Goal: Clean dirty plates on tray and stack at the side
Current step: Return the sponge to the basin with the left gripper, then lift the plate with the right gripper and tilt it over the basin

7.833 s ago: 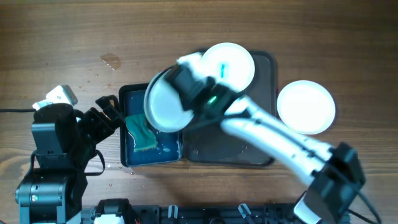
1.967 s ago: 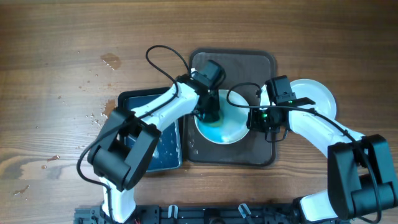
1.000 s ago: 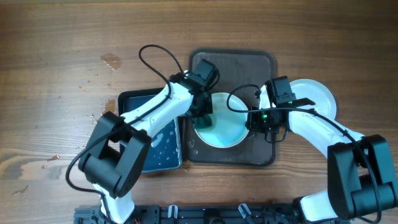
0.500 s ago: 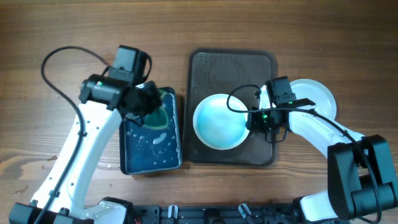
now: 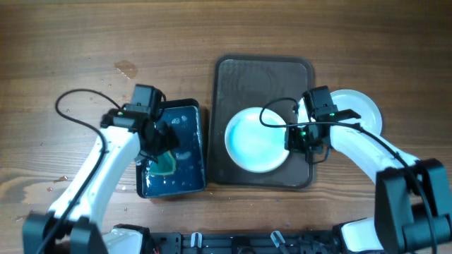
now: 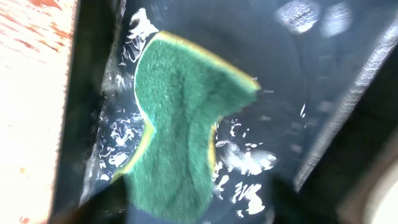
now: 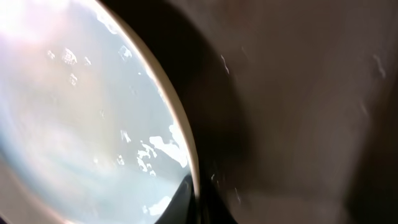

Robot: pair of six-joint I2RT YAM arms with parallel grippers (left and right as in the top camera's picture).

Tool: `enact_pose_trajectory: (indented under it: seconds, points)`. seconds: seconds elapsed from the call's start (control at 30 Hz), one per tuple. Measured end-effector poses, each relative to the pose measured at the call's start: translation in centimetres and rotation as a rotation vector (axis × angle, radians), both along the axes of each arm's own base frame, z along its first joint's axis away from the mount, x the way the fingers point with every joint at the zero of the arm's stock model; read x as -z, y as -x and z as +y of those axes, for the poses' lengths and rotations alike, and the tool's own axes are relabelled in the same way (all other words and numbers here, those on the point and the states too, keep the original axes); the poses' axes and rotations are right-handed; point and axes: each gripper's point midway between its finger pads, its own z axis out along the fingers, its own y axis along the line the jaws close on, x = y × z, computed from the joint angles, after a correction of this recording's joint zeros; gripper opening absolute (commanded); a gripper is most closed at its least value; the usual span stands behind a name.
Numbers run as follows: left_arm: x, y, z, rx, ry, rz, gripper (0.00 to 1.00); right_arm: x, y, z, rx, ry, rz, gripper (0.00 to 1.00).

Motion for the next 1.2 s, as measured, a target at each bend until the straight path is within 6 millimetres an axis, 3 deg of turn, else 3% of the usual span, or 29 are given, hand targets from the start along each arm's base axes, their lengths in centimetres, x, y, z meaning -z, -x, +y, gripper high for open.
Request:
enact_pose_trajectory:
  seconds: [0.1, 0.13, 0.23, 0.37, 0.43, 0.5, 0.63, 0.77, 0.97, 1.2]
  points:
    - [-5.4, -1.7, -0.3, 0.001, 0.025, -0.139, 0.96, -3.3, 0.8, -0.5, -0.040, 0.037, 0.026, 0.04]
    - [-7.9, -2.1, -0.3, -0.002, 0.036, -0.207, 0.97, -5.6, 0.4, -0.4, -0.060, 0.044, 0.008, 0.04]
    - [-12.9, -2.3, 1.0, -0.049, 0.054, -0.339, 1.00, -10.1, -0.6, 1.1, -0.129, 0.047, -0.043, 0.04]
    - [-18.5, -0.7, 5.2, -0.198, 0.042, -0.504, 1.00, -14.3, -0.6, 5.7, -0.281, 0.032, -0.128, 0.04]
    - [-20.1, 0.8, 7.3, -0.285, 0.020, -0.561, 1.00, -15.4, -0.7, 8.8, -0.354, 0.015, -0.179, 0.04]
    - [-21.4, 2.3, 8.8, -0.349, -0.002, -0.621, 1.00, -15.2, -1.1, 12.7, -0.417, -0.002, -0.233, 0.04]
    - [-23.0, 3.8, 9.5, -0.390, -0.018, -0.697, 1.00, -13.2, -1.8, 17.9, -0.467, 0.051, -0.340, 0.04]
    - [-23.2, 4.0, 9.5, -0.392, -0.020, -0.708, 1.00, -14.6, -2.8, 20.5, -0.429, 0.184, -0.565, 0.04]
    - [-23.2, 4.0, 9.5, -0.392, -0.020, -0.707, 1.00, -18.2, -1.0, 21.8, -0.408, 0.466, -0.884, 0.04]
    - [-23.2, 4.0, 9.5, -0.392, -0.020, -0.707, 1.00, -22.5, 1.6, 22.5, -0.354, 0.637, -1.144, 0.04]
